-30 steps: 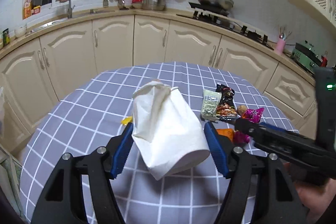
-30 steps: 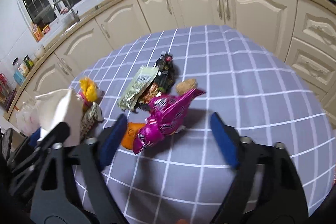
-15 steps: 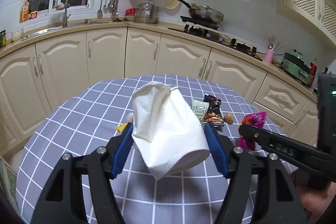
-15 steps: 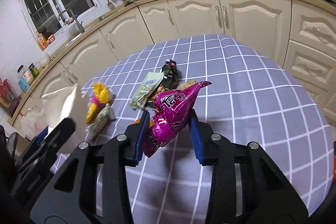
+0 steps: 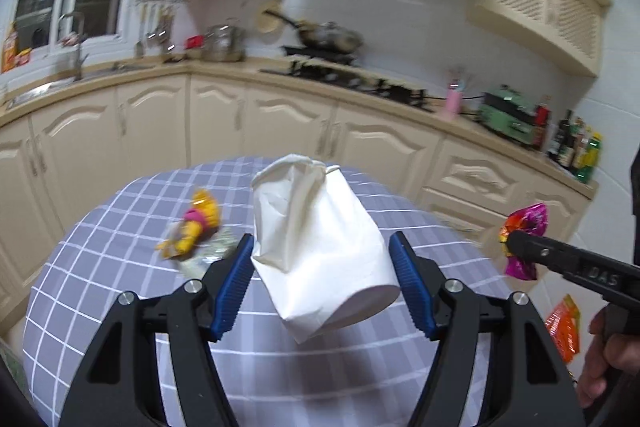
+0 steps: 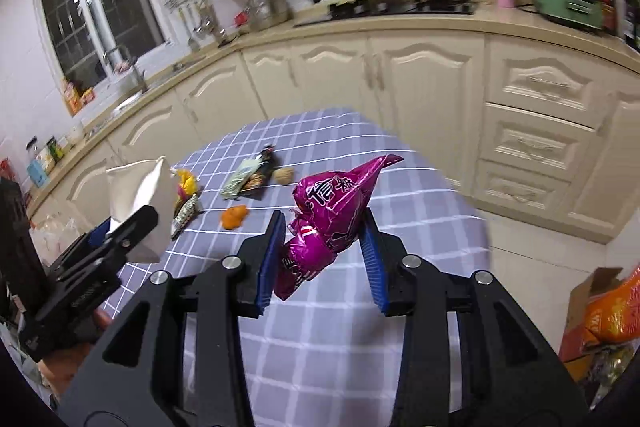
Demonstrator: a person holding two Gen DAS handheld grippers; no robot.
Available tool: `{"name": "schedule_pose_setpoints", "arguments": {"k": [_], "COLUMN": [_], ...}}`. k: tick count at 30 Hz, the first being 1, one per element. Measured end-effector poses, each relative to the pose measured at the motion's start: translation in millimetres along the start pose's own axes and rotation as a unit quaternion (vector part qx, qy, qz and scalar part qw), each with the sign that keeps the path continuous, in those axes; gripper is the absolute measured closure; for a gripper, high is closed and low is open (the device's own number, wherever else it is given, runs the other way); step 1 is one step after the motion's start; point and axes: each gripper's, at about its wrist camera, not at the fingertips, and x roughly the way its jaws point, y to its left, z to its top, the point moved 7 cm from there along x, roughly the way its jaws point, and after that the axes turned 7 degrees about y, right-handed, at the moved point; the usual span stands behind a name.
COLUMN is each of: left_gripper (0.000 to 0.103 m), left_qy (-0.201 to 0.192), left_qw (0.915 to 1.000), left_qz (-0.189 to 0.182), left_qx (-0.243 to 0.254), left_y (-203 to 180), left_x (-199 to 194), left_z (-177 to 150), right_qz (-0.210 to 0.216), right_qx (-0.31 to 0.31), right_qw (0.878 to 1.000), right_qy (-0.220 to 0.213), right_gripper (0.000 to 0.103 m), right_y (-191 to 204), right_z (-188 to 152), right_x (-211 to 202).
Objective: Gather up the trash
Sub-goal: 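Carry the cup and pink wrapper to the blue bin and open both tools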
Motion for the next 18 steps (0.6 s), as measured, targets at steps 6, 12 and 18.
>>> {"name": "schedule_pose_setpoints", "arguments": {"k": [6,12,18], "left_gripper": [0.037,0.037,0.036], "left_qy": [-0.010,0.007,0.028], "left_qw": [0.9974,0.9907,0.9792], "left_qz": [-0.060,-0.117,-0.162], "left_qx": [0.040,0.068,0.118], "left_y": [-78.5,-154.0,-227.0], "left_x": [-27.6,-30.1,-26.7], "left_z": [-1.5,-17.2,-45.1], "right_qz": [-0.026,-0.061,-0.108], "right_qx": [0.032,0.066,0.094], "right_qw": [0.999,0.995,0.989], "right_qy": [-0.030,-0.050,-0.044], "right_gripper": [0.065,0.065,0.065], "right_y": [-56.7,-118.2,-178.3], "right_z": [-12.2,-22.2,-45.7], "right_x": [-56.1,-98.9,-125.1]}}
